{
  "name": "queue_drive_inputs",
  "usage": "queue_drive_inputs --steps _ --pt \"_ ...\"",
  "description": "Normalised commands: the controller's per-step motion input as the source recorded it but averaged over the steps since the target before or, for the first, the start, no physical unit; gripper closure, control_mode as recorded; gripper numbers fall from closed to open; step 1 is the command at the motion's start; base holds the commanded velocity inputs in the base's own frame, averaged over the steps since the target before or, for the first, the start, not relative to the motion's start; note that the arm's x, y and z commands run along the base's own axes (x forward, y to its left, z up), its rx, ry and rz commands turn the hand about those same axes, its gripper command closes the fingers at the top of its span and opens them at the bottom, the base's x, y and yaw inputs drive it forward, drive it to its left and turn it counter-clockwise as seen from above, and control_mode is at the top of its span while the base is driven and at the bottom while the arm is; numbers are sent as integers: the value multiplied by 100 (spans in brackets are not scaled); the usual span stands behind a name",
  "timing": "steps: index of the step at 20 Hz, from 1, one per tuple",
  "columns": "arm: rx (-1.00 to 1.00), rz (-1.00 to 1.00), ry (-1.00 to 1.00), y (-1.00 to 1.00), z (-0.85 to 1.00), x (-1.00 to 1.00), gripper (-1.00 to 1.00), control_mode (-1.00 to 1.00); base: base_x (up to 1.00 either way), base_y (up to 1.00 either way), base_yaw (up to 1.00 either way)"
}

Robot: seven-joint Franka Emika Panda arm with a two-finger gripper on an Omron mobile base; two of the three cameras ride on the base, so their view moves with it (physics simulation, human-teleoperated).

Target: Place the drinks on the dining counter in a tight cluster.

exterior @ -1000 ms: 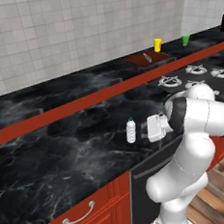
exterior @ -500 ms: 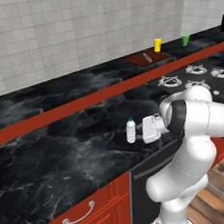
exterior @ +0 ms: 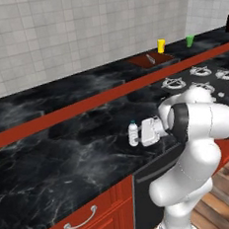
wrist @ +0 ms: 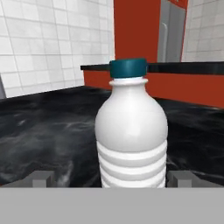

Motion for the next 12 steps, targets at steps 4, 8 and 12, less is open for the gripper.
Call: queue_drive_inputs --steps 4,8,12 --pt "0 -10 0 8 -5 13 -100 -100 0 0 0" --pt "-1 -16 0 0 -6 12 -100 -100 0 0 0" --pt "-1 -17 0 -2 -9 17 -100 -100 0 0 0"
